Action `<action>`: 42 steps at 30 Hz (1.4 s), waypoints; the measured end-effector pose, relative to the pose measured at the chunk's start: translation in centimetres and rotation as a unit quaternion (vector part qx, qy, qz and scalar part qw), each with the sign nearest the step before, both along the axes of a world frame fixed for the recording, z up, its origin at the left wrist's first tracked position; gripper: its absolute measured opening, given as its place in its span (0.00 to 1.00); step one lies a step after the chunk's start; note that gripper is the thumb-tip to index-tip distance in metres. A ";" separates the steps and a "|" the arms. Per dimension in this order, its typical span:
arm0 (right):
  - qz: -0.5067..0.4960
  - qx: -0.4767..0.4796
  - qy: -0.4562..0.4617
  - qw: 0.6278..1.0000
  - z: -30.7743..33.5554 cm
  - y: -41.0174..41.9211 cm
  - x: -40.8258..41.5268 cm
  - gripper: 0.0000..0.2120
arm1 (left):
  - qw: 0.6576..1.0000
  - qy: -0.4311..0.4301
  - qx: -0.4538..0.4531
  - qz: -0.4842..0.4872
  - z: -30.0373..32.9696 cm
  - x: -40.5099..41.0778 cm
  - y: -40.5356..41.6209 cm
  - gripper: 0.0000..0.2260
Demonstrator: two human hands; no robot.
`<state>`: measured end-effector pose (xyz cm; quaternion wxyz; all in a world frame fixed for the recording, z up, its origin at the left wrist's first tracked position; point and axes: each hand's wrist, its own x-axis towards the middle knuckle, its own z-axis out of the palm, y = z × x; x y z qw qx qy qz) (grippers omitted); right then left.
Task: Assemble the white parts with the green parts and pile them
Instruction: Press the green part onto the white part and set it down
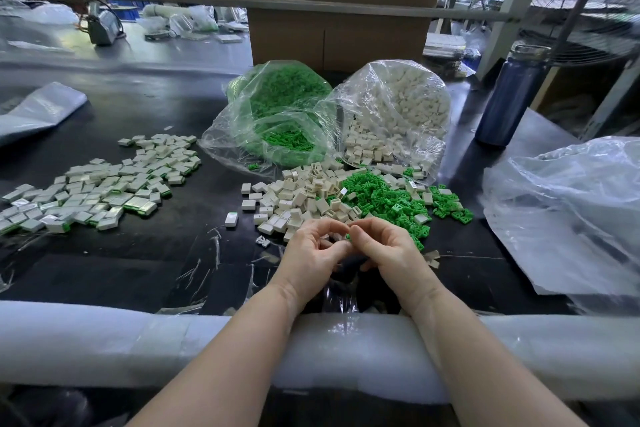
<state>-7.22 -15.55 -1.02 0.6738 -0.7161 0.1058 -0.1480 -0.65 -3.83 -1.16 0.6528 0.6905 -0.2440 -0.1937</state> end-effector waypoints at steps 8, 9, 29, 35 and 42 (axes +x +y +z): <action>0.037 0.018 0.024 0.999 0.1 0.0 -0.1 0.07 | 0.998 -0.045 0.030 -0.016 0.4 -0.2 0.1 0.05; 0.035 0.022 0.024 0.999 0.1 -0.1 -0.2 0.07 | 0.998 -0.046 0.032 -0.021 0.4 -0.2 0.1 0.05; 0.021 0.095 0.033 0.995 0.4 -0.2 -0.4 0.07 | 0.984 -0.140 0.085 -0.067 0.3 -0.6 -0.1 0.09; 0.011 0.099 0.031 0.995 0.6 -0.1 -0.5 0.08 | 0.981 -0.153 0.099 -0.071 0.0 -0.5 -0.2 0.05; 0.012 0.091 0.037 0.995 0.6 -0.1 -0.5 0.09 | 0.980 -0.155 0.099 -0.073 0.0 -0.5 -0.2 0.06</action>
